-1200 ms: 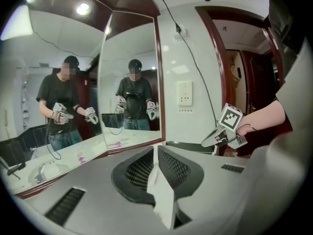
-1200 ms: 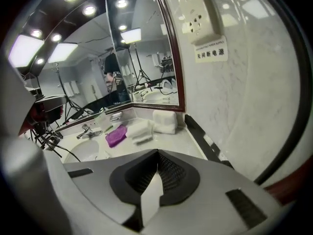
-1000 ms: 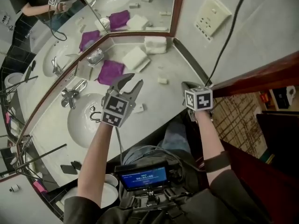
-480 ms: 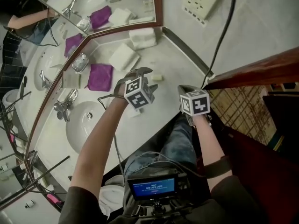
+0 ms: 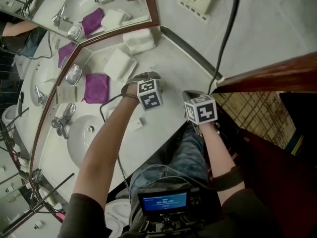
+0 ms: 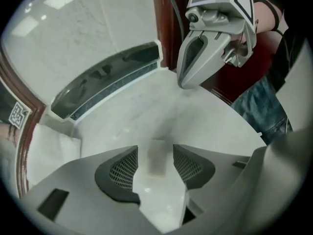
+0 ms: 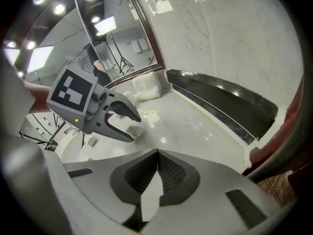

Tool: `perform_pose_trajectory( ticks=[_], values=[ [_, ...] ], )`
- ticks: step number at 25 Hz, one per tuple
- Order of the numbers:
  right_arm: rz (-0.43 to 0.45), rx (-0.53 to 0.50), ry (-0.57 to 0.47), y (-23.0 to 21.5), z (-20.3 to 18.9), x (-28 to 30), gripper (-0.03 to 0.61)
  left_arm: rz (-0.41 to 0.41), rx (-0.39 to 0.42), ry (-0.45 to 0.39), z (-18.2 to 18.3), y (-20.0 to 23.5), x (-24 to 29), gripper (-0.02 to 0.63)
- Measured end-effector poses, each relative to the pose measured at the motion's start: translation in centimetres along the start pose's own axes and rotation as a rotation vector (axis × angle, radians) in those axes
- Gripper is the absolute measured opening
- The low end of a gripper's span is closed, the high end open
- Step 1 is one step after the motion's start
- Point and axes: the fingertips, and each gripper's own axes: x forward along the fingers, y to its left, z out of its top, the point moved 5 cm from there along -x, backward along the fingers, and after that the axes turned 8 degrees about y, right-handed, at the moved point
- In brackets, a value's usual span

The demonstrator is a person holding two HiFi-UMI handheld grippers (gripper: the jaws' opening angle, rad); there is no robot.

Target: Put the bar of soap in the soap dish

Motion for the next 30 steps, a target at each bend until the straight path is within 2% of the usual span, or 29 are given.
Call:
perform_pose_trajectory(
  ticks=[4, 9, 16, 19, 25, 30],
  values=[
    [0.01, -0.001, 0.005, 0.2, -0.2, 0.3, 0.0, -0.001, -0.025, 0.015, -0.1, 0.2, 0.8, 0.13],
    [0.025, 0.005, 0.004, 0.5, -0.2, 0.4, 0.0, -0.017, -0.116, -0.03, 0.2, 0.6, 0.3, 0.127],
    [0.013, -0.003, -0.01, 0.7, 1.0, 0.0, 0.0, 0.039, -0.257, -0.146, 0.7, 1.8, -2.8, 0.127],
    [0.007, -0.015, -0.019, 1.2, 2.0, -0.4, 0.0, 0.071, -0.366, -0.227, 0.6, 2.6, -5.1, 0.127],
    [0.009, -0.091, -0.029, 4.0, 4.6, -1.7, 0.0, 0.162, -0.627, -0.445, -1.1, 3.7, -11.9, 0.127],
    [0.033, -0.205, -0.055, 6.8, 8.5, -3.0, 0.0, 0.346, -0.831, -0.568, -4.0, 4.0, -17.4, 0.127]
  ],
)
